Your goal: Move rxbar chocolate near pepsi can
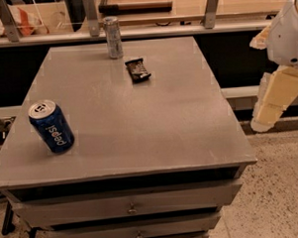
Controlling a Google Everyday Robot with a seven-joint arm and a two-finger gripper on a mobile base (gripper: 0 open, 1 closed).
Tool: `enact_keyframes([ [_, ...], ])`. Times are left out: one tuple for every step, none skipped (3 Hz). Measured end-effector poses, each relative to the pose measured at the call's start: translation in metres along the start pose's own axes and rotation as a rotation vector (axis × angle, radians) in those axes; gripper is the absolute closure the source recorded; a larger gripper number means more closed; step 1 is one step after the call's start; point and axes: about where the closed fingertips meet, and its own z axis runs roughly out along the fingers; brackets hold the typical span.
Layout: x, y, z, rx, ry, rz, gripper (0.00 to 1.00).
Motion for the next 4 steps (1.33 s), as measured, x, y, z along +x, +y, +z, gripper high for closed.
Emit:
enact_keyframes([
  [-0.023,-0.026,0.016,0.038,-0.063,0.083,0.00],
  [-0.055,-0.061,0.044,0.066,-0.123,0.203,0.00],
  [-0.072,-0.088,0.077,0.055,-0.232,0.404,0.00],
  [-0.084,-0.098,0.076,0.070,-0.293,0.474,0.00],
])
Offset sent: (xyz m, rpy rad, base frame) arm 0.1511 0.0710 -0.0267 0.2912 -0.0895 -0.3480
